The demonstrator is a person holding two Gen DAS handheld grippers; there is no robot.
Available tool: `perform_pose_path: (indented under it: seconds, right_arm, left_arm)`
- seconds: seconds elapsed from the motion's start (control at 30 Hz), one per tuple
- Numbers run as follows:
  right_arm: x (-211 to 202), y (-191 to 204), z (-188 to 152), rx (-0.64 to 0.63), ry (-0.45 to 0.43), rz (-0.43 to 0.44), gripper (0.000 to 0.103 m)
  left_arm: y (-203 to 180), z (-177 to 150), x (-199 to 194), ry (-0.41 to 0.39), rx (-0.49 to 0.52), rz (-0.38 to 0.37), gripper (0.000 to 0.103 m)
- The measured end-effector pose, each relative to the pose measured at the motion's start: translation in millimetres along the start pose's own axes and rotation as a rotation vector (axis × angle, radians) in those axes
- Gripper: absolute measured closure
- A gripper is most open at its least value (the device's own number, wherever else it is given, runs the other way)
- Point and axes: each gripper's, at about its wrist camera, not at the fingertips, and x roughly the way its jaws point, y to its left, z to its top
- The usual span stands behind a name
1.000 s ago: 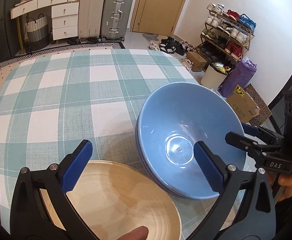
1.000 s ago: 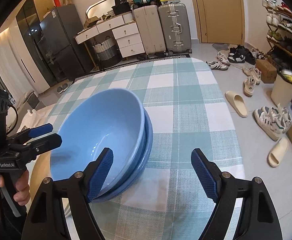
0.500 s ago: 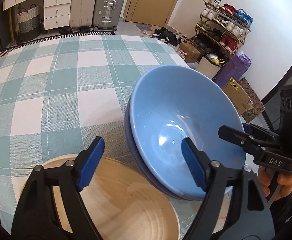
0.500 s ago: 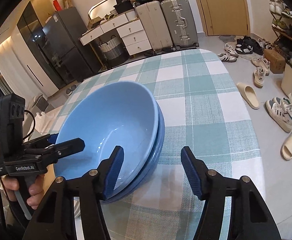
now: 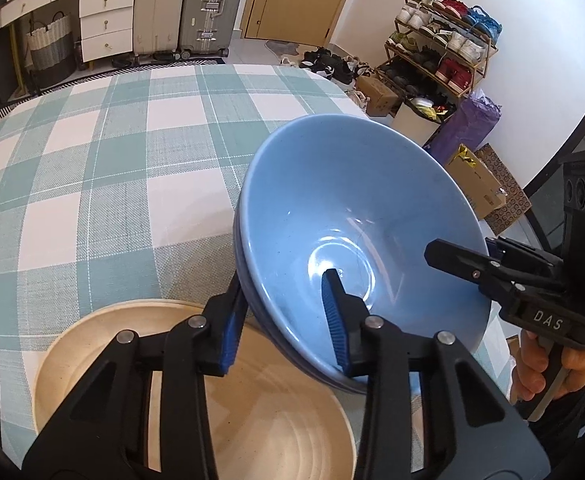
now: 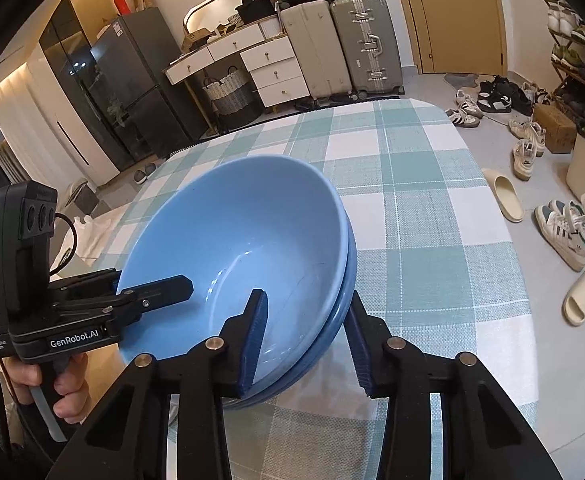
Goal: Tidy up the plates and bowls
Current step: 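Lift the stacked blue bowls with both tools and carry them over the cream plates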
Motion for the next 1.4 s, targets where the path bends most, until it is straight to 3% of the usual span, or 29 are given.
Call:
perform_pose_path:
  seconds: [0.57,1.4]
  right_arm:
    - [-19.2,5.8,-1.1,-0.009,-0.044,-0.019,0.065]
    - [-66.4,69.6,-7.5,-0.09,-0.118,0.004,0.065]
  left_arm:
    - [-16.3,-1.5,-33.5,-0.055,0.032,0.03,0.072]
    - [-14.4,-33.8,-149.1,-0.189,0.022,0.073,0.072]
